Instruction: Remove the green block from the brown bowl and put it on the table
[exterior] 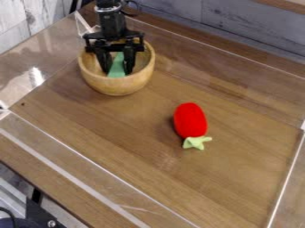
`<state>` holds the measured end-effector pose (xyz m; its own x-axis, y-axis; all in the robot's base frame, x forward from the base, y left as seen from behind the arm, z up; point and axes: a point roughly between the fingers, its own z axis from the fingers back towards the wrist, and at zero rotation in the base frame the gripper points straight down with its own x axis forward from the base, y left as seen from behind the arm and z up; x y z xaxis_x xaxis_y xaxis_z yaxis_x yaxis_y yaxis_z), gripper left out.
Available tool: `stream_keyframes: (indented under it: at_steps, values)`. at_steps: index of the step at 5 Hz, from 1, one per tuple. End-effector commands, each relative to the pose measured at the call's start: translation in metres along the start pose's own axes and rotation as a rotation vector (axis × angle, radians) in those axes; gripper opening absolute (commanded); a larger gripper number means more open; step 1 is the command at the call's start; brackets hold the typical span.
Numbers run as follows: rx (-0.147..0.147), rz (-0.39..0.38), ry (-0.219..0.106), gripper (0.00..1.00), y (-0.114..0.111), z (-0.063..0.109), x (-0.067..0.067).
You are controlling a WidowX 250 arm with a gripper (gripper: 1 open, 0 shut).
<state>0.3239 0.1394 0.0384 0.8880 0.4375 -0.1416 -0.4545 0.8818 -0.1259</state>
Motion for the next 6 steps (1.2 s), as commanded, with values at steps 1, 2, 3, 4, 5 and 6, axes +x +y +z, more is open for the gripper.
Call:
stream_keyframes:
  at_steps: [1,2,3,4,5,6]
  values:
    - [-0.012,0.004,-0.132,0.0,-0.001,0.047,0.005]
    - [-0.023,-0.017,-0.142,0.0,-0.007,0.051,0.01]
    - [-0.041,-0.039,-0.152,0.0,-0.014,0.057,0.016]
    - [-0.055,-0.065,-0.162,0.0,-0.02,0.073,0.012]
    - [-0.066,-0.099,-0.17,0.0,-0.028,0.088,0.01]
    - [-0.074,-0.125,-0.182,0.0,-0.044,0.102,0.015]
